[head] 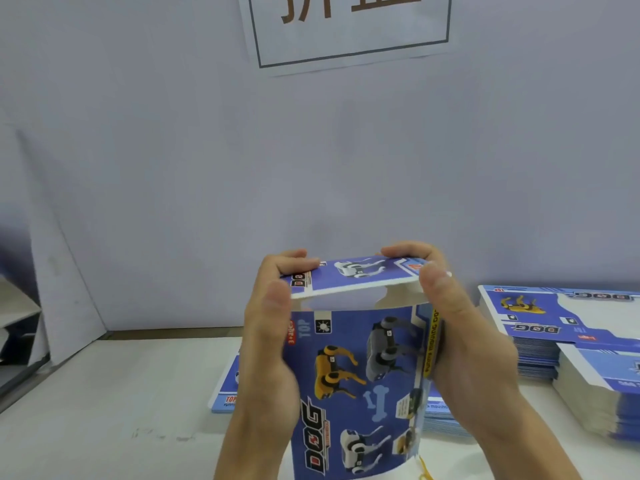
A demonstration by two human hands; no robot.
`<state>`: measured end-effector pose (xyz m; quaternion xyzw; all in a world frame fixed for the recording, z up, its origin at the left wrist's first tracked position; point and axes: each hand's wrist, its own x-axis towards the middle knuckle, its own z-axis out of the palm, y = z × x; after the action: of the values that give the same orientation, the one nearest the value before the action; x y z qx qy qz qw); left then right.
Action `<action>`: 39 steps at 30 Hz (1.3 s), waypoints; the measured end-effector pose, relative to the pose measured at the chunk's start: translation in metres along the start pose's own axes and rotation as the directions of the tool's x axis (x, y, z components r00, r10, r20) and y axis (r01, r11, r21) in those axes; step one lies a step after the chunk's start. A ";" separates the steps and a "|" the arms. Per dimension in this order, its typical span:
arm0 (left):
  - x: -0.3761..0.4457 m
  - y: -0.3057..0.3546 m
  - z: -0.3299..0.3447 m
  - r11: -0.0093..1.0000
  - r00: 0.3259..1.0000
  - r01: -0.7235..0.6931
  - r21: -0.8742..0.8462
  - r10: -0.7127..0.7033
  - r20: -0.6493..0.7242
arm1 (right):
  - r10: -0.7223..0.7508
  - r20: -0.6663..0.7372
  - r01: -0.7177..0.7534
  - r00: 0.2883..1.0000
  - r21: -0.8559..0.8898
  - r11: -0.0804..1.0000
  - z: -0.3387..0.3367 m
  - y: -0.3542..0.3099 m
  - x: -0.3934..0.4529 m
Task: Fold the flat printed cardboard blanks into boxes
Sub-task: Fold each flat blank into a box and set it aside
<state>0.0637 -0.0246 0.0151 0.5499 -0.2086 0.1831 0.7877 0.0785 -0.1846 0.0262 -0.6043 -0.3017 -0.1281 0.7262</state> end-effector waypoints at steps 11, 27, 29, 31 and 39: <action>-0.002 0.003 -0.010 0.973 0.995 -0.099 0.210 0.092 0.042 | 0.020 -0.071 -0.011 0.997 0.126 0.992 0.000 0.016 -0.014; 0.000 0.006 -0.008 0.983 0.991 -0.135 0.123 0.133 0.022 | 0.009 -0.163 0.007 0.987 0.095 0.995 0.012 0.008 -0.009; 0.000 0.007 -0.008 0.982 0.988 -0.151 0.112 0.147 0.041 | 0.015 -0.161 0.006 0.987 0.128 0.992 0.011 0.008 -0.009; 0.001 0.007 -0.010 0.988 0.990 -0.133 0.085 0.127 0.064 | 0.029 -0.158 0.000 0.987 0.178 0.984 0.010 0.007 -0.010; 0.003 0.011 -0.016 0.982 0.983 -0.158 0.108 0.146 0.108 | 0.020 -0.110 0.010 0.994 0.264 0.964 0.005 0.009 -0.015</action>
<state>0.0627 -0.0062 0.0201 0.5859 -0.2781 0.2269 0.7266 0.0707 -0.1802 0.0105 -0.4948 -0.2735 -0.1184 0.8163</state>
